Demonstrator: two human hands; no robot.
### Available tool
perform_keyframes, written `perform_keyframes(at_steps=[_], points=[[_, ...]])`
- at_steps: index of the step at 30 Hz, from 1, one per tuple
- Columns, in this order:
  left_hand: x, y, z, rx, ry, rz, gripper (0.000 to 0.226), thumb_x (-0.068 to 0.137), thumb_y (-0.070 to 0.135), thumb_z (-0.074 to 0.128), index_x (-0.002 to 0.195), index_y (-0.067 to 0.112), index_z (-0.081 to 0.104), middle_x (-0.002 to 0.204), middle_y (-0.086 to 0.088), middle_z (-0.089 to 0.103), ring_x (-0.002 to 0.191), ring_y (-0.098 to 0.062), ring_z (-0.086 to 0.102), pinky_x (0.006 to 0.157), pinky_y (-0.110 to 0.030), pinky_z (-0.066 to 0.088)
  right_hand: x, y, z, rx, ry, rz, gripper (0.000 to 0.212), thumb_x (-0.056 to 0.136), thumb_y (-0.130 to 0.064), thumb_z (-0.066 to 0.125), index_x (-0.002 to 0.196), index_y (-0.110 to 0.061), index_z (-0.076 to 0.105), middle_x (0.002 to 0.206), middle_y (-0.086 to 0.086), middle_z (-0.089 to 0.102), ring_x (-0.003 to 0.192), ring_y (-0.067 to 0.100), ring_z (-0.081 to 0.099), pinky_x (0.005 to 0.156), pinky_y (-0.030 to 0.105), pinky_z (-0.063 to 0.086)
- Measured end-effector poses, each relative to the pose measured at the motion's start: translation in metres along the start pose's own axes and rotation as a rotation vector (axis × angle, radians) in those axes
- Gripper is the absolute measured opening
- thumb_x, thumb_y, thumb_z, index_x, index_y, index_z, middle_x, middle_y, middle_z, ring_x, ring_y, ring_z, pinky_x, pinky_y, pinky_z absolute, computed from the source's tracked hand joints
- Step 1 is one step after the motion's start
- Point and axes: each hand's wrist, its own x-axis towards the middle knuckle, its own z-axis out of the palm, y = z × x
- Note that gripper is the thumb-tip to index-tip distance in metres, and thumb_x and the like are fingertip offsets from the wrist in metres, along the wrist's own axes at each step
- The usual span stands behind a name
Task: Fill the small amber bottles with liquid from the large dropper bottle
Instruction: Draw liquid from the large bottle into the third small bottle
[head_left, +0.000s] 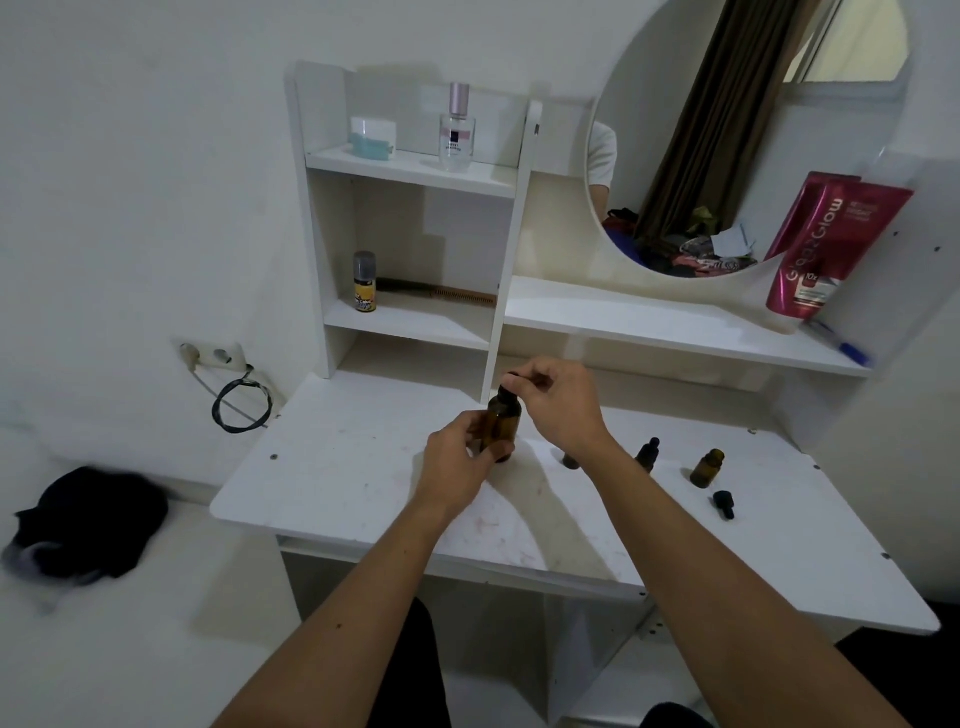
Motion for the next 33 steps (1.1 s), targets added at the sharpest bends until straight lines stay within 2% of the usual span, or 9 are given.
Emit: perform_keyframes(at_steps=[6, 8, 11, 14, 17, 21, 26, 30, 33], points=[[-0.002, 0.004, 0.0, 0.009, 0.007, -0.02, 0.049, 0.09, 0.03, 0.079, 0.134, 0.017, 0.062, 0.123, 0.002, 0.071, 0.111, -0.015, 0.066, 0.101, -0.027, 0.051, -0.002, -0.005, -0.006, 0.063, -0.039, 0.021, 0.005, 0.095, -0.022, 0.076, 0.094, -0.019, 0.081, 0.087, -0.011, 0.077, 0.077, -0.011, 0.067, 0.069, 0.001, 0.047], [-0.002, 0.004, 0.0, 0.006, 0.006, -0.029, 0.05, 0.089, 0.03, 0.079, 0.134, 0.017, 0.062, 0.123, 0.002, 0.071, 0.112, -0.016, 0.065, 0.104, -0.032, 0.053, -0.001, -0.009, -0.012, 0.112, -0.031, 0.015, 0.004, 0.095, -0.024, 0.076, 0.097, -0.025, 0.08, 0.09, -0.013, 0.078, 0.084, -0.006, 0.071, 0.074, 0.003, 0.049], [-0.004, 0.005, -0.001, 0.012, 0.004, -0.039, 0.051, 0.089, 0.032, 0.079, 0.135, 0.018, 0.061, 0.124, 0.002, 0.071, 0.113, -0.016, 0.065, 0.103, -0.032, 0.052, 0.002, -0.018, -0.027, 0.159, 0.003, -0.019, 0.01, 0.096, -0.026, 0.075, 0.104, -0.022, 0.08, 0.096, -0.01, 0.079, 0.091, -0.002, 0.072, 0.079, 0.005, 0.051], [-0.006, 0.005, 0.001, 0.02, 0.008, -0.039, 0.054, 0.089, 0.034, 0.079, 0.137, 0.019, 0.06, 0.127, 0.003, 0.07, 0.117, -0.017, 0.064, 0.105, -0.032, 0.051, 0.002, -0.023, -0.044, 0.146, 0.023, -0.061, 0.015, 0.096, -0.026, 0.075, 0.108, -0.02, 0.08, 0.099, -0.009, 0.079, 0.097, 0.003, 0.073, 0.091, 0.016, 0.055], [-0.013, 0.007, 0.005, 0.018, 0.056, -0.054, 0.062, 0.087, 0.036, 0.081, 0.142, 0.021, 0.055, 0.138, 0.003, 0.064, 0.125, -0.017, 0.06, 0.11, -0.04, 0.049, -0.004, -0.021, -0.058, 0.207, 0.087, -0.074, 0.015, 0.097, -0.023, 0.074, 0.109, -0.018, 0.08, 0.101, -0.006, 0.08, 0.1, 0.008, 0.074, 0.096, 0.025, 0.057], [-0.02, 0.009, 0.007, -0.005, 0.15, -0.075, 0.063, 0.086, 0.031, 0.083, 0.14, 0.02, 0.053, 0.14, -0.001, 0.063, 0.127, -0.019, 0.06, 0.11, -0.041, 0.049, -0.008, -0.02, -0.072, 0.352, 0.191, -0.07, 0.013, 0.098, -0.02, 0.073, 0.109, -0.017, 0.079, 0.102, 0.0, 0.08, 0.099, 0.014, 0.076, 0.095, 0.028, 0.059], [-0.04, 0.017, 0.015, -0.061, 0.25, -0.085, 0.052, 0.085, 0.031, 0.083, 0.129, 0.021, 0.056, 0.126, 0.002, 0.067, 0.114, -0.016, 0.064, 0.101, -0.034, 0.054, -0.017, -0.016, -0.094, 0.39, 0.245, -0.064, 0.017, 0.099, -0.017, 0.071, 0.112, -0.008, 0.077, 0.1, 0.003, 0.081, 0.091, 0.009, 0.077, 0.084, 0.017, 0.056], [-0.059, 0.031, 0.041, -0.121, 0.148, -0.039, 0.042, 0.086, 0.032, 0.083, 0.119, 0.027, 0.058, 0.112, 0.011, 0.067, 0.103, -0.006, 0.065, 0.088, -0.014, 0.051, -0.034, 0.005, -0.125, 0.324, 0.294, -0.041, 0.016, 0.099, -0.021, 0.072, 0.111, -0.013, 0.078, 0.101, -0.001, 0.081, 0.097, 0.012, 0.077, 0.092, 0.024, 0.058], [-0.068, 0.046, 0.075, -0.159, -0.003, 0.01, 0.042, 0.086, 0.031, 0.083, 0.121, 0.024, 0.061, 0.11, 0.012, 0.067, 0.101, -0.003, 0.065, 0.088, -0.017, 0.055, -0.049, 0.026, -0.152, 0.248, 0.33, -0.025, 0.013, 0.098, -0.024, 0.073, 0.108, -0.018, 0.079, 0.1, -0.004, 0.081, 0.1, 0.015, 0.077, 0.099, 0.035, 0.059]])
